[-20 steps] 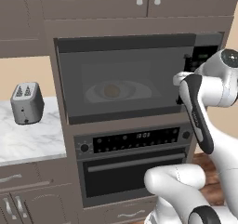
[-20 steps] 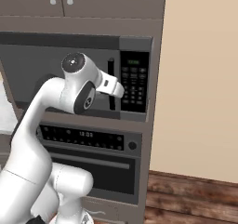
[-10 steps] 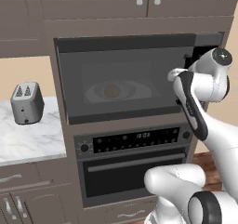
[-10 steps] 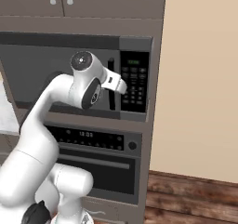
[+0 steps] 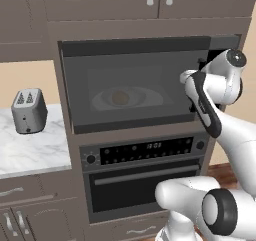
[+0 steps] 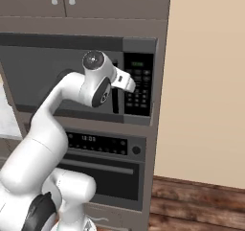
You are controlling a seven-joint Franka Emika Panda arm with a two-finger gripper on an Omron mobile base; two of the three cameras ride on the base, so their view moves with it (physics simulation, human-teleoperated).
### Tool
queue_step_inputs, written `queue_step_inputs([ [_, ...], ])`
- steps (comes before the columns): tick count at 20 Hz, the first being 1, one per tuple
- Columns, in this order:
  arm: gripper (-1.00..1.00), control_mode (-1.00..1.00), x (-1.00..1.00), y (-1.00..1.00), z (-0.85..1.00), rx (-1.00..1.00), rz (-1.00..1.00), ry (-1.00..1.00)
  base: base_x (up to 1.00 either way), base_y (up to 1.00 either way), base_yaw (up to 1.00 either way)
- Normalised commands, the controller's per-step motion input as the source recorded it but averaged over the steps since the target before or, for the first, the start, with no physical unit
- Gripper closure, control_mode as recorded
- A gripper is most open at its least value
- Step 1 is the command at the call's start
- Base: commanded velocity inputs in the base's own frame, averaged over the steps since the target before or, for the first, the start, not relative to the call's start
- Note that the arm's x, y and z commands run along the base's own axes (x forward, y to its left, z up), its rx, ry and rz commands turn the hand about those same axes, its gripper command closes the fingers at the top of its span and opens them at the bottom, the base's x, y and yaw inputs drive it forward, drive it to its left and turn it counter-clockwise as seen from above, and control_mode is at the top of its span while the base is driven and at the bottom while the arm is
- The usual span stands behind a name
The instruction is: Retrieve the reheated potato from the microwave, then place the potato, cheese, and condiment on the cutting board.
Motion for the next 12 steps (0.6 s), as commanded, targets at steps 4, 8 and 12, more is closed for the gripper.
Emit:
queue_step_inputs([
  [4,-1.00,-1.00,0.16,-0.14,-0.15,0.02,0.08,-0.13,0.00,0.00,0.00],
  [8,-1.00,-1.00,0.18,0.00,-0.27,0.01,0.09,-0.12,0.00,0.00,0.00],
  [12,-1.00,-1.00,0.31,0.03,-0.30,0.00,0.06,-0.04,0.00,0.00,0.00],
])
